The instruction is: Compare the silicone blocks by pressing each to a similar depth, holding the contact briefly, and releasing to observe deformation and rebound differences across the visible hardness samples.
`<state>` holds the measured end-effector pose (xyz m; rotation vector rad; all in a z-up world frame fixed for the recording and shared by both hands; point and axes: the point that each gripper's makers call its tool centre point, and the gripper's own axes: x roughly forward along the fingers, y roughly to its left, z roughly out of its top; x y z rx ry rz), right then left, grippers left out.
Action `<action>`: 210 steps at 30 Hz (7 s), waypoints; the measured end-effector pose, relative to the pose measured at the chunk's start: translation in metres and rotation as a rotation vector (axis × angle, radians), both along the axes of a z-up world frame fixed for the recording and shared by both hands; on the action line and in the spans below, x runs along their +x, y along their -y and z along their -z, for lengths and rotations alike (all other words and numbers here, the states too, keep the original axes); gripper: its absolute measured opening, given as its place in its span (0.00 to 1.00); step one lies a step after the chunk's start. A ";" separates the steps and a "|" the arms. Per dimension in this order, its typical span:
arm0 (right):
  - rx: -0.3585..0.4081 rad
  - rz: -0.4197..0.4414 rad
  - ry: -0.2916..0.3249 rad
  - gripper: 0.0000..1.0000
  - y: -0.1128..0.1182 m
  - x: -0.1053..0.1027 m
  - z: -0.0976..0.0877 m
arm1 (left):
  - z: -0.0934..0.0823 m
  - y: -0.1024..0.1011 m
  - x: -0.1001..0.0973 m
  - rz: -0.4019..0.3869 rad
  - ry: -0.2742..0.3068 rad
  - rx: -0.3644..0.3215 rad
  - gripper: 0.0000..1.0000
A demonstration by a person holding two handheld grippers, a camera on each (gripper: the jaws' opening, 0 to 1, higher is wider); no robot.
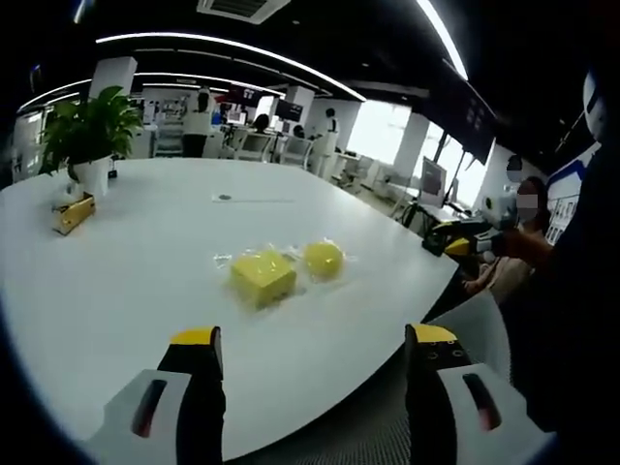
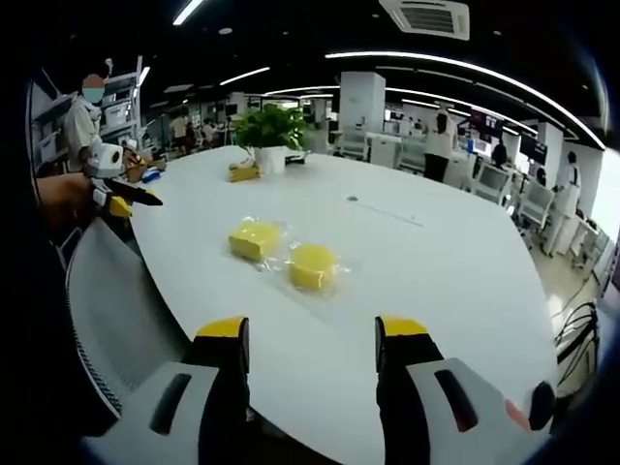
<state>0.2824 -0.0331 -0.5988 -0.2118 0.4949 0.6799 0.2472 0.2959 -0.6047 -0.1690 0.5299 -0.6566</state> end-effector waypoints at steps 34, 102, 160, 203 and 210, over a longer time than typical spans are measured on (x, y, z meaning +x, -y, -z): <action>-0.166 -0.184 -0.043 0.26 -0.020 -0.022 0.030 | 0.023 0.017 -0.016 0.093 -0.113 0.017 0.59; 0.150 0.171 -0.055 0.32 0.032 -0.012 -0.004 | 0.016 0.001 0.127 -0.114 -0.201 -0.087 0.66; 0.031 0.182 -0.148 0.24 0.044 -0.011 0.023 | 0.115 0.047 0.211 -0.415 -0.492 -0.642 0.09; 0.262 -0.188 -0.021 0.38 -0.056 -0.007 -0.042 | -0.117 0.120 0.092 0.322 -0.031 -0.392 0.00; 0.384 -0.218 0.002 0.43 -0.072 0.011 -0.076 | -0.135 0.140 0.076 0.404 -0.021 -0.395 0.00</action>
